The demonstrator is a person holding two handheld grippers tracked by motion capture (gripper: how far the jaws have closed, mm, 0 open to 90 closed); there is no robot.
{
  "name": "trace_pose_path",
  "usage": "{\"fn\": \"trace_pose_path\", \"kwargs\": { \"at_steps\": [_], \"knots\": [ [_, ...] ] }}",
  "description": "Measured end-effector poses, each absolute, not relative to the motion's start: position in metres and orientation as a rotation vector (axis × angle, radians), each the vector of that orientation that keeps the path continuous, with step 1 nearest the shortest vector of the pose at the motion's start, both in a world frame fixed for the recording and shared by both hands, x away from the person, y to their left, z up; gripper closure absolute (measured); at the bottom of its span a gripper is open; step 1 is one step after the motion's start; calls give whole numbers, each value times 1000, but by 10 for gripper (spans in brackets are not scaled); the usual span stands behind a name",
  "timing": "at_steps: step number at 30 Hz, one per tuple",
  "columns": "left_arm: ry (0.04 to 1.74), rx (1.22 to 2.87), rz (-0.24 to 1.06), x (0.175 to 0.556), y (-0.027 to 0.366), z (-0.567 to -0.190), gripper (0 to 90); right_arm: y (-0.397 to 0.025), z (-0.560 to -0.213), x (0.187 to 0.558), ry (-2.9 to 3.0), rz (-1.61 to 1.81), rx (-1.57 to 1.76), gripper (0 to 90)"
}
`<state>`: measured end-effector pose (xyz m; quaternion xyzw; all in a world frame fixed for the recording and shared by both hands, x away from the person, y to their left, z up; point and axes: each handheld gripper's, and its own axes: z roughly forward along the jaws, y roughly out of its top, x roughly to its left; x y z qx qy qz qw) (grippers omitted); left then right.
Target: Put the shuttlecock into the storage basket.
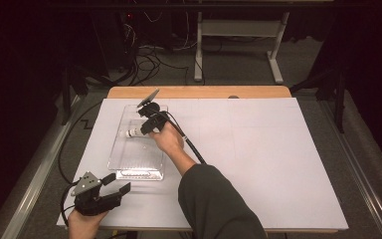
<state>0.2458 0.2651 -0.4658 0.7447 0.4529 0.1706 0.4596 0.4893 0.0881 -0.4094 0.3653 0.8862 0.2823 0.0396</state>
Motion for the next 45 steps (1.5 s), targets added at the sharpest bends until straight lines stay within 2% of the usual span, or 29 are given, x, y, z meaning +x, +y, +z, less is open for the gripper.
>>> {"fn": "trace_pose_path", "kwargs": {
  "at_steps": [17,32,36,45],
  "knots": [
    [1117,1829,420,246,266,-466,322,81,-402,486,2729,854,1133,736],
    [1115,1833,420,246,265,-466,322,77,-405,485,2757,881,1140,886],
    [1115,1833,420,246,265,-466,322,78,-406,486,2762,886,1135,881],
    [1116,1832,419,246,266,-466,323,76,-402,485,2748,838,1126,799]
  ]
}}
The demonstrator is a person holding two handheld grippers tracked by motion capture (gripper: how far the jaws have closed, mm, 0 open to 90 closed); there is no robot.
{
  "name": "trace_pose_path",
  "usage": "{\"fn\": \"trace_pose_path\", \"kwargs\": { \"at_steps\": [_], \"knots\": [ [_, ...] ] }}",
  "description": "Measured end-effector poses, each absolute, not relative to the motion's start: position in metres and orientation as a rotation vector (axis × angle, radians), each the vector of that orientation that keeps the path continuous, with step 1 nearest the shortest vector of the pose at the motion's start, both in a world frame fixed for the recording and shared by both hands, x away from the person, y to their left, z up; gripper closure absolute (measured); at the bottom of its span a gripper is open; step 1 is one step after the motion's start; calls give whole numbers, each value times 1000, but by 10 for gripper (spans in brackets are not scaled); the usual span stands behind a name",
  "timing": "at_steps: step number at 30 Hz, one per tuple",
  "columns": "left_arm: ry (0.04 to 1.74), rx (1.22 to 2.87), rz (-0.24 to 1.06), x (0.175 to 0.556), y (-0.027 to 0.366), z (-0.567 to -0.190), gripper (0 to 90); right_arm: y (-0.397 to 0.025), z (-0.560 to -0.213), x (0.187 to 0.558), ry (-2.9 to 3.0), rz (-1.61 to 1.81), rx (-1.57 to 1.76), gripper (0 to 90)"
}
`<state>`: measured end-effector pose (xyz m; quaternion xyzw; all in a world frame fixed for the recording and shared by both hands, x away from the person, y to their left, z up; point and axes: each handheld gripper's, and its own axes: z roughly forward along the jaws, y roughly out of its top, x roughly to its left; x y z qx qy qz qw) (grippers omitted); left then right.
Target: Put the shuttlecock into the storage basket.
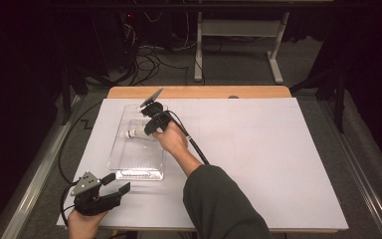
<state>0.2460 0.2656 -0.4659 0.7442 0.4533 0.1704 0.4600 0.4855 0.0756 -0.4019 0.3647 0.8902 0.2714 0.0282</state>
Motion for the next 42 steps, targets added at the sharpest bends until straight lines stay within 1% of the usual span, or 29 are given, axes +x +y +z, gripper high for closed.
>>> {"fn": "trace_pose_path", "kwargs": {
  "at_steps": [6,11,16,19,25,37,42],
  "knots": [
    [1117,1832,419,246,266,-466,323,70,-397,485,2745,828,1151,778],
    [1118,1829,421,246,266,-466,323,69,-396,484,2754,825,1136,782],
    [1118,1834,420,246,265,-466,323,65,-395,482,2762,813,1134,878],
    [1117,1836,420,246,265,-466,323,64,-398,483,2766,804,1133,900],
    [1117,1835,420,246,265,-466,323,67,-402,485,2765,820,1131,900],
    [1115,1843,421,246,264,-466,323,66,-404,487,2736,743,1157,899],
    [1115,1837,420,246,265,-466,323,67,-406,487,2728,718,1152,836]
  ]
}}
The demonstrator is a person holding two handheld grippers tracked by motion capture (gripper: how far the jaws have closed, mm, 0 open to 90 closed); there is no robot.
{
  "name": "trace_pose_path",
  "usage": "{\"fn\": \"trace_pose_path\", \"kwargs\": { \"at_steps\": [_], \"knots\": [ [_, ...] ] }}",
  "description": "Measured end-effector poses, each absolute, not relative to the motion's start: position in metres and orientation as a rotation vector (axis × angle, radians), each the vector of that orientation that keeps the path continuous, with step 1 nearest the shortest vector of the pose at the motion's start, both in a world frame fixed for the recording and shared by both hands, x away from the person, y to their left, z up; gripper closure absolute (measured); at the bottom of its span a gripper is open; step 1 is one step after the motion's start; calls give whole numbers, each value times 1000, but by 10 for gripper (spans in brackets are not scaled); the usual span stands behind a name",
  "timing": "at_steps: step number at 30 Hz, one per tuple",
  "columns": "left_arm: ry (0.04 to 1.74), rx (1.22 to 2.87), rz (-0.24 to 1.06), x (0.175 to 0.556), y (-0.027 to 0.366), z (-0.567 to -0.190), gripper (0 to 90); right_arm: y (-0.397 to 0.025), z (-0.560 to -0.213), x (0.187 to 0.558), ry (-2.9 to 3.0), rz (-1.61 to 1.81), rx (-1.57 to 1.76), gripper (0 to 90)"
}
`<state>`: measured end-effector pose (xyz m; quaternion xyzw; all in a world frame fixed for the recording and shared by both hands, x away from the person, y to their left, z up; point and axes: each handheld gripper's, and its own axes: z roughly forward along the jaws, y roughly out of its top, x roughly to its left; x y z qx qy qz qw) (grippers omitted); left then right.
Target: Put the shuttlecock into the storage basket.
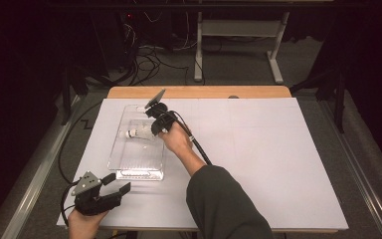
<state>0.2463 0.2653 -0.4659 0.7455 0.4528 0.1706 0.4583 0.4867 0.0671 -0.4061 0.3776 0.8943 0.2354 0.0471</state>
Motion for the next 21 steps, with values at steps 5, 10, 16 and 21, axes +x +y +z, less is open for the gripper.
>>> {"fn": "trace_pose_path", "kwargs": {
  "at_steps": [5,10,16,21],
  "knots": [
    [1114,1836,420,246,265,-466,324,68,-404,485,2720,731,1145,781],
    [1112,1839,422,246,265,-466,323,65,-399,484,2711,721,1140,771],
    [1115,1840,418,247,265,-466,324,59,-390,482,2676,742,1135,820],
    [1114,1840,419,247,265,-466,324,61,-392,482,2678,718,1121,897]
  ]
}}
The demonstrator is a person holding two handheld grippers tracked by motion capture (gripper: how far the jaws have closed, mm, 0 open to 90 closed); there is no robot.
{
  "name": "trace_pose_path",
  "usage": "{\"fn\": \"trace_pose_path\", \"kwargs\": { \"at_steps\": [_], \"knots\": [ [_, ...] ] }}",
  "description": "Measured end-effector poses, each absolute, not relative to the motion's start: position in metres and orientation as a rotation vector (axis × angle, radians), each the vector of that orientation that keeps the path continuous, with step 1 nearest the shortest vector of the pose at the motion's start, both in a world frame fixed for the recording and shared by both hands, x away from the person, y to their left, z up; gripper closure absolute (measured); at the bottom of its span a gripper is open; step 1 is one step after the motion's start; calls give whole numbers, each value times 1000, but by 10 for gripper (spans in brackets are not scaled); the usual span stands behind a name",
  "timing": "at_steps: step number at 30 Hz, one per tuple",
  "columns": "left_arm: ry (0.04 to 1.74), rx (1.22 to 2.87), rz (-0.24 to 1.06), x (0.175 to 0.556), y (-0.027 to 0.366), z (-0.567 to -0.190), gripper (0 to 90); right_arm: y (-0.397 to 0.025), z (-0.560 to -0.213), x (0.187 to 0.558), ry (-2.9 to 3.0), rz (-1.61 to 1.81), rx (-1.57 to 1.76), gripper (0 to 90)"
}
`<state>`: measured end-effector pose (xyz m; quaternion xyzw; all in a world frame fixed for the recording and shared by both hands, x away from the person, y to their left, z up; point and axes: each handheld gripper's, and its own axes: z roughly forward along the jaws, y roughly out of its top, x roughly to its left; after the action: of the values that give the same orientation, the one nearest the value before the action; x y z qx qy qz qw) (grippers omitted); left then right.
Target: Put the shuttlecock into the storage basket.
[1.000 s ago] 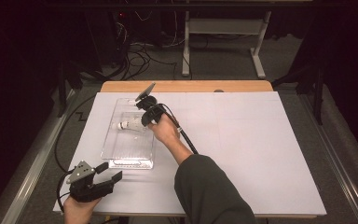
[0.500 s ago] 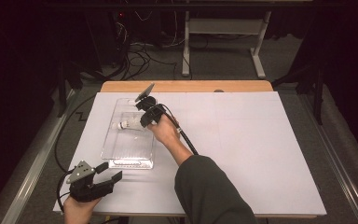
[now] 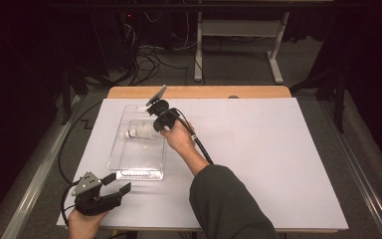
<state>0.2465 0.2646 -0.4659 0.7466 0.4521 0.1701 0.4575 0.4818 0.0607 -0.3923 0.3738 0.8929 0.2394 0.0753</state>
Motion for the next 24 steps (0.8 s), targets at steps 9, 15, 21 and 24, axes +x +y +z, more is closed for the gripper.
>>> {"fn": "trace_pose_path", "kwargs": {
  "at_steps": [9,15,21,24],
  "knots": [
    [1114,1840,421,246,265,-466,324,65,-403,485,2687,689,1134,882],
    [1112,1840,421,246,265,-466,324,64,-398,483,2671,689,1135,800],
    [1113,1839,421,246,265,-466,324,63,-396,480,2654,713,1128,758],
    [1113,1843,421,246,265,-466,324,61,-394,479,2648,733,1108,739]
  ]
}}
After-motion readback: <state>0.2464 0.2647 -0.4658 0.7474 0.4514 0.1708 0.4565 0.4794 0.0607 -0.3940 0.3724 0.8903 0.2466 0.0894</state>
